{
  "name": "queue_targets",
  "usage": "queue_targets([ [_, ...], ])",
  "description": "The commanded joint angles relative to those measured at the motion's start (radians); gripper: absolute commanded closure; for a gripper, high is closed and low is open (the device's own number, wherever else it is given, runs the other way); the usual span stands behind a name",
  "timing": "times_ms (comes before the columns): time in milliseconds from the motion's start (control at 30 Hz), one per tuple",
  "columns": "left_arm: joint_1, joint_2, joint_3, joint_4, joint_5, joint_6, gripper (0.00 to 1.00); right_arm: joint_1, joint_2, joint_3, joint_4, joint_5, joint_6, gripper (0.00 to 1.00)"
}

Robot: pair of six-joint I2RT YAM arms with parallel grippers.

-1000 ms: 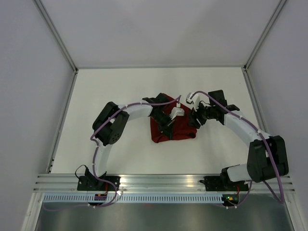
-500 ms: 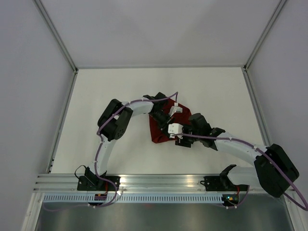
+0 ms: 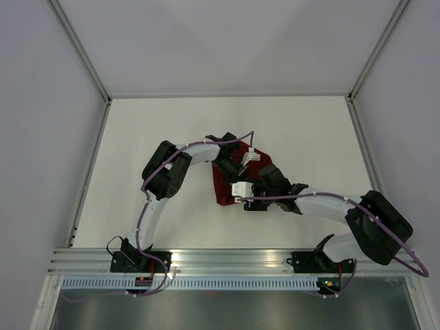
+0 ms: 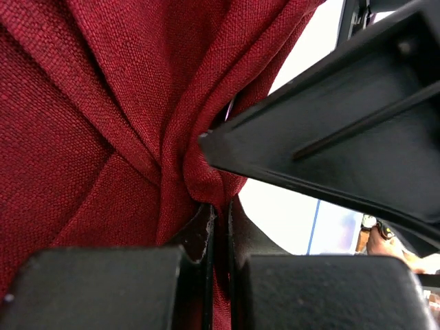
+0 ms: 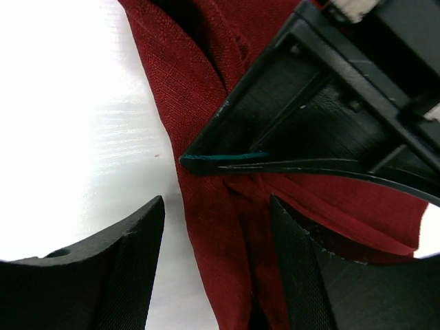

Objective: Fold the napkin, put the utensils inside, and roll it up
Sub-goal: Roll the napkin at the center of the board.

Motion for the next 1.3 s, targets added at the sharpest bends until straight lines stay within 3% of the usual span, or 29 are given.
queue_targets([
  [0,-0.003,0.054,0.004,-0.033,-0.077,0.012,0.98,0.006,0.035,0.034,0.045,0.003,-0.018,0.32],
  [67,-0.003,0.048,0.007,-0.035,-0.074,0.012,0.98,0.006,0.047,0.043,0.036,0.0,-0.012,0.34],
  [200,0.008,0.039,0.023,-0.035,-0.046,-0.013,0.98,0.008,0.082,0.066,0.01,-0.017,-0.002,0.58],
  [300,0.013,0.025,0.032,-0.037,-0.026,-0.025,0.98,0.005,0.09,0.075,-0.047,-0.029,-0.001,0.65],
  [467,0.023,-0.006,0.03,-0.038,0.001,-0.014,0.97,0.003,0.09,0.077,-0.093,-0.046,0.008,0.69],
  [600,0.04,-0.034,0.018,-0.033,0.046,-0.024,0.79,-0.006,0.095,0.083,-0.119,-0.071,0.019,0.72],
  [833,0.065,-0.159,-0.059,0.123,0.067,-0.12,0.7,-0.06,0.113,0.107,-0.169,-0.149,0.038,0.72],
  [1067,0.097,-0.302,-0.118,0.321,-0.067,-0.287,0.67,-0.141,0.179,0.19,-0.266,-0.264,0.041,0.73],
  [1267,0.1,-0.543,-0.315,0.595,-0.374,-0.399,0.7,-0.224,0.352,0.371,-0.467,-0.416,0.004,0.73],
])
